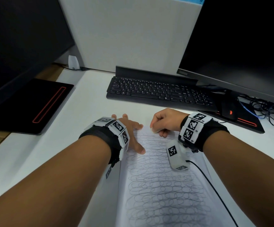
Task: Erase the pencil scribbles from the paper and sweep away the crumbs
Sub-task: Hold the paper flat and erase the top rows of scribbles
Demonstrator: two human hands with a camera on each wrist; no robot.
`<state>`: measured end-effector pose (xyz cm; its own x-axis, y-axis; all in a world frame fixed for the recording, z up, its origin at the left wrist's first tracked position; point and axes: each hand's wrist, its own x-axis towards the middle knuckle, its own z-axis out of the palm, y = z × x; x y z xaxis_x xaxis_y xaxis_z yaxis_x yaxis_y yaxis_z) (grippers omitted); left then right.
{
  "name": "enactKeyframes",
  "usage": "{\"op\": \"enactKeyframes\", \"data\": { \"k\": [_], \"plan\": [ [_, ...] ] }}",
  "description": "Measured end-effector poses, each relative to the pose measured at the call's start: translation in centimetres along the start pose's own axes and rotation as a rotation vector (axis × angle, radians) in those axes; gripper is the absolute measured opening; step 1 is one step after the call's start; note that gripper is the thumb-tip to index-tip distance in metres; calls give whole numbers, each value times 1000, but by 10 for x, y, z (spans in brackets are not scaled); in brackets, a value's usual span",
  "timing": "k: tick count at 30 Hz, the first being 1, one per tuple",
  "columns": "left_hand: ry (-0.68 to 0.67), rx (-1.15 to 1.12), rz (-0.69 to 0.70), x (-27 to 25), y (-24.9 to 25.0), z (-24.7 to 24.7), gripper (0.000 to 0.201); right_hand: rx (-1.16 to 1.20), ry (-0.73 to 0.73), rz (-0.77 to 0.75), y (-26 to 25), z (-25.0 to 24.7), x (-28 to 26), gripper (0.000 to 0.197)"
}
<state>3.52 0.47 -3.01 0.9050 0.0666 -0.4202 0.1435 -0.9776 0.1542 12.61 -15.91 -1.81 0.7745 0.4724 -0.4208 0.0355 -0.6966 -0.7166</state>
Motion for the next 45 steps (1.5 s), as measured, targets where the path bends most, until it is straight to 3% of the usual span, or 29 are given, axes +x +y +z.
{"op": "enactKeyframes", "data": {
  "k": [5, 8, 11, 15, 18, 22, 25, 34, 42, 45],
  "plan": [
    [6, 7, 7, -1, 1, -2, 93, 2, 65, -6, 3, -1, 0, 6],
    [-7, 4, 1, -1, 1, -2, 95, 5, 1, 9, 2, -1, -2, 6],
    [-7, 11, 7, -1, 0, -2, 94, -1, 61, 15, 2, -3, -1, 6],
    [-3, 17, 4, -2, 1, -2, 93, -4, 8, 28, 1, -3, -2, 6],
    [-9, 15, 3, -2, 1, -3, 94, 1, 70, 30, 4, -5, -2, 6],
    [-4, 4, 6, -2, 1, -2, 94, -28, 0, 20, 4, -4, -2, 7],
    [2, 9, 12, -1, 1, -1, 95, -27, 83, 18, 5, -6, -3, 7],
    [-5, 61, 66, -2, 24, -11, 93, -67, 106, 6, 1, -4, -7, 6],
    [-45, -7, 49, 9, 24, 2, 101, -327, 193, -83, 2, -13, -10, 6],
    [-55, -12, 59, 10, 22, 0, 100, -305, 122, -74, 2, -13, -12, 5]
  ]
}}
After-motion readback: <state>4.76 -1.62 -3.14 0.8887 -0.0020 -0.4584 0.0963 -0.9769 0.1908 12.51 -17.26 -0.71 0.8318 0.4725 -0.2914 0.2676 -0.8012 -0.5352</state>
